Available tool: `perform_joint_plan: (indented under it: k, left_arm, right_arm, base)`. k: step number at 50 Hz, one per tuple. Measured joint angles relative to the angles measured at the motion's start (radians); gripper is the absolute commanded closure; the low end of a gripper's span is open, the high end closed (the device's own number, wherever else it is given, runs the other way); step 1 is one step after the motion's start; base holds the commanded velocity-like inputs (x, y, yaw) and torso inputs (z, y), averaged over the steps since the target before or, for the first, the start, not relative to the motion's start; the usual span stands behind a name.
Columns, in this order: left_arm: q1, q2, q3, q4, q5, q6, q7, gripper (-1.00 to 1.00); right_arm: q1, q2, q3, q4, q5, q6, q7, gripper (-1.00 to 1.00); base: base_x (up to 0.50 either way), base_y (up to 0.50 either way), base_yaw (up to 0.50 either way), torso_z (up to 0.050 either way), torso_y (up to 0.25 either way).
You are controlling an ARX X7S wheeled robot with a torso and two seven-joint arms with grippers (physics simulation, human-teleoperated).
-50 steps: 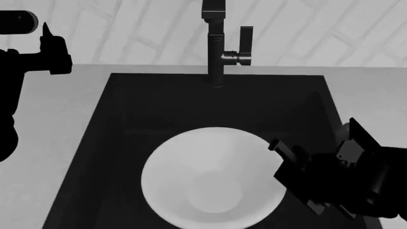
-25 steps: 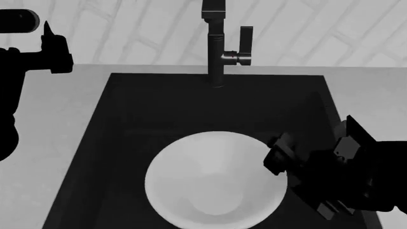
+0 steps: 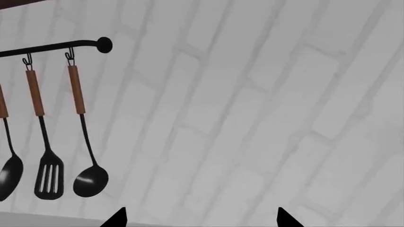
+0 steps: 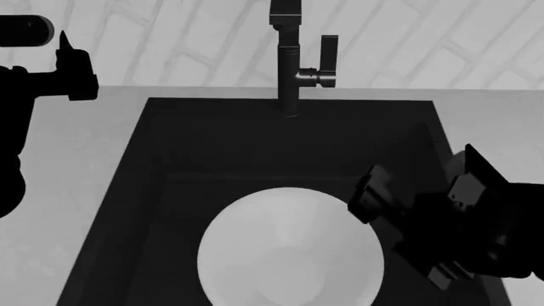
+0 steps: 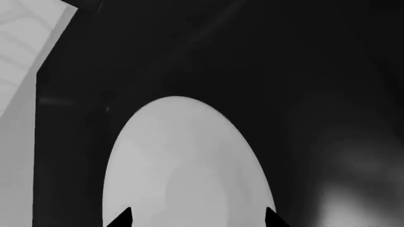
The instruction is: Move the fresh-baked cupcake off the tray onto the counter, and place the bowl used for mixing into the sink.
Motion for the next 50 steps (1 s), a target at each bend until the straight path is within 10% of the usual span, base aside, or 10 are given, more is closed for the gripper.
perform_joint_plan:
  k: [50]
  left_arm:
    - [-0.001,0.002,0.01,0.01,-0.004,-0.009,-0.001,-1.0]
  right_arm:
    - [0.123,0.436,0.218,-0.799,0.304,-0.029,0.641,-1.0]
  base:
    - [0.0,0.0,0.0,0.0,0.0]
